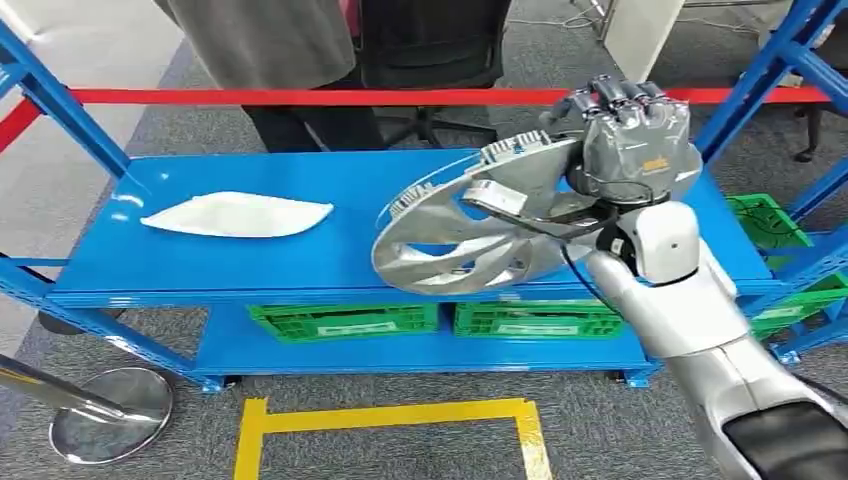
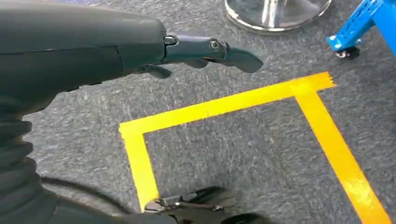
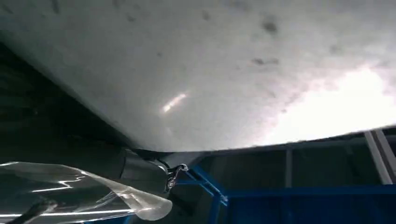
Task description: Take the parts from the cabinet and place them on the table.
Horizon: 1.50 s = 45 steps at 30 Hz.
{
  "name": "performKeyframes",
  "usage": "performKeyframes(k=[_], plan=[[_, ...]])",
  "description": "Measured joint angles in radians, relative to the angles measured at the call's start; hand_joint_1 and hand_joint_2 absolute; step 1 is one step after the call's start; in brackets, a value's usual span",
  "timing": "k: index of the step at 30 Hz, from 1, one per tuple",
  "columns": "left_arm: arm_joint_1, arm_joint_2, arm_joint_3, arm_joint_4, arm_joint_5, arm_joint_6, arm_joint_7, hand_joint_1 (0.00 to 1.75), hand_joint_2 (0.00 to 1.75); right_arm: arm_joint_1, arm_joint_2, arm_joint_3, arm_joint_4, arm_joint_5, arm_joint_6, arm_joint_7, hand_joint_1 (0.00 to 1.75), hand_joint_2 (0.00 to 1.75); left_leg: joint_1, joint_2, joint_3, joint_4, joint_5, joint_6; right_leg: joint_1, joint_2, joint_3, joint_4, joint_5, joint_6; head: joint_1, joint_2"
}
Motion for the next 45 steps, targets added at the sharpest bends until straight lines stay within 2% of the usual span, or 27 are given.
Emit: performKeyframes(k=[2,3,5,7,10,11,13,16,18,20,21,22,24,26,27,28,30,31,32,33,35,36,37,38,41,43,45], plan=[[0.002,-0.002,0.001,0.0,0.006,-0.001,0.016,0.0,1.75,0.002,0.0,0.0,0.006,-0.001,-0.002,0.0,1.75,1.75,0.007,0.0,-0.027,0.045,0.009,-0.005,-0.001,0.001,0.002,0.0,0.0,0.0,0.0,0.0],[0.002,-0.002,0.002,0.0,0.01,-0.001,0.018,0.0,1.75,0.002,0.0,-0.001,0.008,-0.001,-0.002,-0.001,1.75,1.75,0.01,0.0,-0.013,0.003,0.047,-0.006,-0.001,0.003,0.003,0.0,0.0,0.0,-0.001,0.0],[0.001,-0.002,0.002,0.0,0.011,-0.001,0.022,0.0,1.75,0.001,0.0,-0.003,0.011,-0.001,-0.002,-0.001,1.75,1.75,0.013,0.0,0.062,-0.17,0.146,-0.004,-0.003,0.004,0.008,0.0,-0.002,0.003,0.0,0.0],[0.001,-0.003,0.005,0.0,0.013,0.002,0.029,0.0,1.75,0.001,0.0,-0.003,0.013,-0.001,-0.002,-0.002,1.75,1.75,0.008,-0.004,0.095,-0.246,0.153,0.0,0.003,0.007,0.004,0.005,0.0,0.014,-0.002,0.0],[0.0,-0.007,0.008,0.0,0.013,0.011,0.044,0.0,1.75,-0.001,0.0,-0.003,0.02,0.002,-0.001,-0.006,1.75,1.75,0.004,-0.005,0.086,-0.245,0.153,0.017,-0.001,0.006,0.0,-0.004,0.012,0.033,0.0,0.0],[0.0,-0.008,0.008,0.0,0.013,0.014,0.046,0.0,1.75,0.0,0.0,-0.003,0.022,0.002,-0.001,-0.007,1.75,1.75,0.01,-0.004,0.086,-0.256,0.162,0.03,-0.001,0.005,-0.004,-0.003,0.006,0.038,0.0,0.0],[-0.005,-0.008,0.01,0.0,0.014,0.021,0.046,0.0,1.75,-0.001,0.0,-0.003,0.025,0.002,-0.001,-0.008,1.75,1.75,0.009,-0.001,0.078,-0.258,0.173,0.046,-0.002,0.002,-0.033,0.062,-0.065,0.038,0.001,0.0],[-0.006,-0.011,0.014,0.0,0.014,0.022,0.048,0.0,1.75,0.001,0.0,-0.004,0.031,0.001,0.0,-0.008,1.75,1.75,0.0,-0.001,0.058,-0.258,0.186,0.058,0.0,0.003,-0.112,0.287,-0.178,0.039,0.004,0.0],[-0.005,-0.013,0.015,0.0,0.014,0.023,0.048,0.0,1.75,0.001,0.0,-0.004,0.034,0.001,0.0,-0.008,1.75,1.75,-0.005,-0.001,0.046,-0.258,0.197,0.058,0.001,0.003,-0.085,0.274,-0.153,0.035,0.004,0.0],[-0.006,-0.014,0.015,0.0,0.013,0.026,0.048,0.0,1.75,0.0,0.0,-0.004,0.034,0.001,0.0,-0.008,1.75,1.75,-0.007,-0.002,0.037,-0.258,0.208,0.055,0.005,0.002,0.022,0.112,-0.086,0.026,0.004,0.0],[-0.007,-0.015,0.015,0.0,0.013,0.028,0.048,0.0,1.75,-0.003,0.0,-0.004,0.034,0.002,0.002,-0.009,1.75,1.75,-0.007,-0.002,0.035,-0.256,0.212,0.051,0.008,0.001,0.078,0.025,-0.071,0.02,0.004,0.0],[-0.007,-0.016,0.015,0.0,0.013,0.032,0.048,0.0,1.75,-0.005,0.0,-0.004,0.034,0.002,0.003,-0.009,1.75,1.75,-0.012,-0.002,0.027,-0.255,0.218,0.044,0.013,0.0,0.113,-0.018,-0.086,0.022,0.003,0.0],[-0.007,-0.017,0.015,0.0,0.013,0.039,0.049,0.0,1.75,-0.003,0.0,-0.003,0.035,0.002,0.006,-0.009,1.75,1.75,-0.008,-0.002,0.024,-0.255,0.234,0.033,0.017,0.001,0.097,-0.014,-0.074,0.023,0.007,0.0],[-0.004,-0.018,0.015,0.0,0.013,0.044,0.049,0.0,1.75,-0.001,0.0,-0.001,0.035,0.002,0.008,-0.009,1.75,1.75,-0.011,-0.004,0.021,-0.26,0.248,0.02,0.013,0.0,0.079,-0.019,-0.057,0.008,0.006,0.0],[-0.004,-0.017,0.016,0.0,0.013,0.046,0.049,0.0,1.75,-0.004,0.0,0.0,0.036,0.002,0.008,-0.01,1.75,1.75,-0.006,-0.006,0.013,-0.251,0.221,0.013,0.008,-0.005,0.082,-0.022,-0.046,0.002,0.006,0.0],[-0.004,-0.017,0.016,0.0,0.013,0.047,0.05,0.0,1.75,-0.004,0.0,0.0,0.036,0.002,0.011,-0.009,1.75,1.75,-0.004,-0.006,0.004,-0.213,0.167,0.003,0.007,-0.005,0.072,-0.022,-0.038,-0.005,0.002,0.0],[-0.004,-0.017,0.016,0.0,0.013,0.049,0.051,0.0,1.75,-0.002,0.0,0.0,0.036,0.003,0.013,-0.009,1.75,1.75,0.004,-0.005,-0.03,-0.066,0.054,-0.01,0.007,-0.006,0.049,-0.021,-0.02,-0.009,0.002,0.0],[-0.004,-0.017,0.016,0.0,0.013,0.05,0.051,0.0,1.75,0.0,0.0,0.002,0.036,0.003,0.013,-0.009,1.75,1.75,0.006,-0.005,-0.043,0.003,0.023,-0.014,0.007,-0.006,0.037,-0.02,-0.011,-0.009,0.0,0.0],[-0.004,-0.017,0.016,0.0,0.013,0.05,0.051,0.0,1.75,0.002,0.0,0.002,0.037,0.003,0.013,-0.009,1.75,1.75,0.009,-0.005,-0.043,0.044,0.02,-0.018,0.007,-0.005,0.024,-0.019,-0.002,-0.008,0.0,0.0],[-0.005,-0.017,0.016,0.0,0.013,0.05,0.051,0.0,1.75,0.004,0.0,0.003,0.037,0.003,0.014,-0.01,1.75,1.75,0.011,-0.005,-0.024,0.04,0.044,-0.019,0.007,-0.005,0.011,-0.018,0.006,-0.006,0.001,0.0],[-0.005,-0.017,0.016,0.0,0.013,0.05,0.051,0.0,1.75,0.005,0.0,0.003,0.037,0.003,0.015,-0.009,1.75,1.75,0.014,-0.005,0.067,-0.081,0.112,-0.018,0.005,-0.005,-0.011,-0.011,0.018,0.0,0.001,0.0],[-0.005,-0.016,0.016,0.0,0.013,0.05,0.051,0.0,1.75,0.005,0.0,0.003,0.037,0.003,0.015,-0.009,1.75,1.75,0.014,-0.005,0.127,-0.169,0.125,-0.016,0.005,-0.005,-0.018,-0.007,0.023,0.004,0.0,0.0],[-0.007,-0.016,0.016,0.0,0.013,0.05,0.051,0.0,1.75,0.005,0.0,0.002,0.037,0.003,0.015,-0.009,1.75,1.75,0.011,-0.007,0.168,-0.235,0.095,-0.011,0.008,-0.004,-0.024,-0.006,0.028,0.01,0.0,0.0],[-0.008,-0.016,0.016,0.0,0.013,0.052,0.05,0.0,1.75,0.004,0.0,0.002,0.037,0.0,0.015,-0.009,1.75,1.75,0.007,-0.009,0.181,-0.267,0.089,-0.003,0.008,-0.005,-0.028,-0.005,0.036,0.019,0.004,0.0],[-0.005,-0.017,0.016,0.0,0.013,0.053,0.049,0.0,1.75,0.005,0.0,0.002,0.037,-0.022,0.024,-0.012,1.75,1.75,0.001,-0.009,0.164,-0.272,0.102,0.02,0.003,-0.004,-0.036,-0.013,0.061,0.042,0.002,0.0],[-0.006,-0.015,0.016,0.0,0.013,0.053,0.048,0.0,1.75,0.005,-0.001,0.002,0.04,-0.029,0.028,-0.013,1.75,1.75,0.006,-0.003,0.15,-0.28,0.124,0.043,0.0,-0.002,-0.062,0.018,-0.001,0.045,0.004,0.0],[-0.008,-0.014,0.016,0.0,0.014,0.055,0.048,0.0,1.75,0.006,-0.001,0.002,0.041,-0.032,0.031,-0.014,1.75,1.75,0.001,-0.002,0.124,-0.278,0.145,0.055,0.0,0.0,-0.1,0.167,-0.116,0.048,0.005,0.0]])
